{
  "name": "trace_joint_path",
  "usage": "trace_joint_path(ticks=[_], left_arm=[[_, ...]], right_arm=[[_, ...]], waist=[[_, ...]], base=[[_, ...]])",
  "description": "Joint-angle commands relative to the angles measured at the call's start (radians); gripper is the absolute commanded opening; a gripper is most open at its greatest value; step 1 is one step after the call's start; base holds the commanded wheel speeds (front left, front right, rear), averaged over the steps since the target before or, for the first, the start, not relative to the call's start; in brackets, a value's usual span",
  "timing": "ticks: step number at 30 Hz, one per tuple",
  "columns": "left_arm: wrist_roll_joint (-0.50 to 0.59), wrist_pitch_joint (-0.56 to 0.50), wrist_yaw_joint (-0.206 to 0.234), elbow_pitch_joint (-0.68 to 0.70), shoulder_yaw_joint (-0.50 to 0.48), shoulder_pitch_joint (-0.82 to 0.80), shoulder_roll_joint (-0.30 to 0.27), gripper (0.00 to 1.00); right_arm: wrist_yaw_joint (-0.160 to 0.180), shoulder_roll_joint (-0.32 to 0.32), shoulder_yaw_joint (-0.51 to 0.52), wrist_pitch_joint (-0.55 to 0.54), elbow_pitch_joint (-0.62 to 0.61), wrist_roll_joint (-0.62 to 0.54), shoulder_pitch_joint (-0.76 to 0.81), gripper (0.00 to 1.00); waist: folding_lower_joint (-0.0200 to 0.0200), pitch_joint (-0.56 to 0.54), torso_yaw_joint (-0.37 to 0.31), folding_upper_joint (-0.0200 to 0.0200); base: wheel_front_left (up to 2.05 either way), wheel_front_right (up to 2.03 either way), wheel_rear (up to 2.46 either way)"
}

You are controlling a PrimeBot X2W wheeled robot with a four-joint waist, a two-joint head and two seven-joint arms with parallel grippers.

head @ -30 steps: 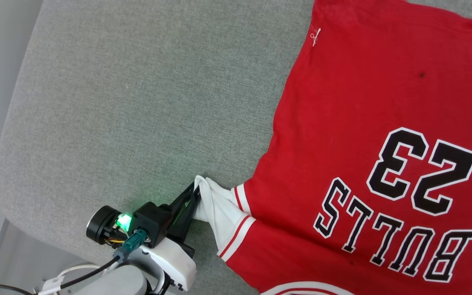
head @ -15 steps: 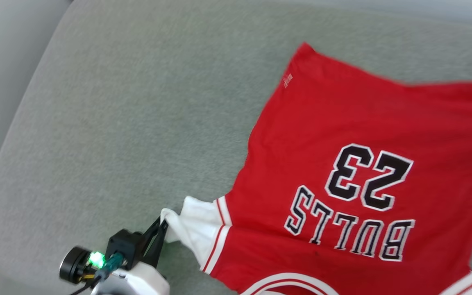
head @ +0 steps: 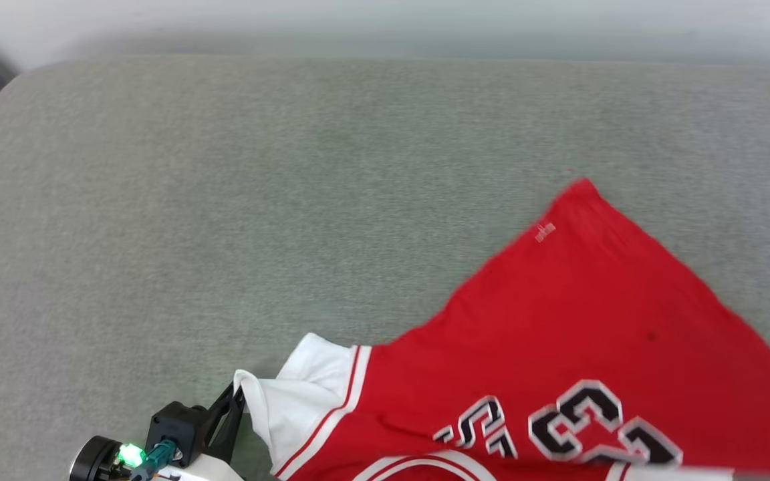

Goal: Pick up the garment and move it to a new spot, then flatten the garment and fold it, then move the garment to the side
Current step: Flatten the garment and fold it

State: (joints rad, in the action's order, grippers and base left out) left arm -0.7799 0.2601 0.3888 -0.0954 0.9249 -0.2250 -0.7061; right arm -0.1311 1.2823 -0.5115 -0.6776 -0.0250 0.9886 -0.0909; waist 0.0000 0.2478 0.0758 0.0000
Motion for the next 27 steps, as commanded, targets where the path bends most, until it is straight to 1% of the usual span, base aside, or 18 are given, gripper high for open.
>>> trace_joint_path(ticks=[1,4,8,9,11,15,20,23,25,27], left_arm=[[0.0,0.006,0.007,0.002,-0.004,0.013,-0.001,0.0],[-0.001,0.006,0.005,0.007,-0.008,0.015,-0.011,0.0],[-0.003,0.006,0.006,0.01,-0.013,0.017,-0.021,0.0],[-0.005,0.006,0.005,0.011,-0.012,0.019,-0.022,0.0],[-0.004,0.003,0.001,0.011,-0.01,0.018,-0.023,0.0],[0.0,-0.005,-0.004,0.009,-0.003,0.012,-0.023,0.0],[0.017,-0.016,-0.008,0.011,0.014,-0.008,-0.015,0.0],[0.031,-0.025,-0.012,0.013,0.025,-0.025,-0.005,0.0],[0.038,-0.028,-0.016,0.012,0.03,-0.039,0.0,0.0],[0.046,-0.032,-0.021,0.01,0.035,-0.055,0.011,0.0]], right_arm=[[0.001,-0.01,0.0,0.01,0.004,0.004,0.028,0.0],[0.001,-0.039,0.001,0.068,0.033,0.026,0.168,0.0],[0.001,-0.086,0.036,0.128,0.054,0.016,0.274,0.0],[0.001,-0.093,0.048,0.132,0.055,0.008,0.284,0.05],[0.001,-0.097,0.089,0.148,0.046,-0.013,0.279,1.0],[0.001,-0.093,0.193,0.159,0.01,-0.027,0.221,1.0],[0.001,-0.066,0.306,0.151,-0.082,-0.067,0.114,1.0],[0.001,-0.058,0.323,0.104,-0.138,-0.089,0.03,1.0],[0.001,-0.066,0.309,0.058,-0.166,-0.103,-0.039,1.0],[0.001,-0.086,0.273,-0.001,-0.18,-0.122,-0.115,1.0]], waist=[[0.0,-0.008,-0.015,0.0],[0.0,-0.007,-0.027,0.0],[0.0,-0.002,-0.037,0.0],[0.0,-0.002,-0.04,0.0],[0.0,-0.003,-0.041,0.0],[0.0,-0.009,-0.036,0.0],[0.0,-0.009,-0.012,0.0],[0.0,0.001,0.006,0.0],[0.0,0.01,0.019,0.0],[0.0,0.02,0.033,0.0]], base=[[0.0,0.0,0.0],[0.0,0.0,0.0],[0.0,0.0,0.0],[0.0,0.0,0.0],[0.0,0.0,0.0],[0.0,0.0,0.0],[0.0,0.0,0.0],[0.0,0.0,0.0],[0.0,0.0,0.0],[0.0,0.0,0.0]])
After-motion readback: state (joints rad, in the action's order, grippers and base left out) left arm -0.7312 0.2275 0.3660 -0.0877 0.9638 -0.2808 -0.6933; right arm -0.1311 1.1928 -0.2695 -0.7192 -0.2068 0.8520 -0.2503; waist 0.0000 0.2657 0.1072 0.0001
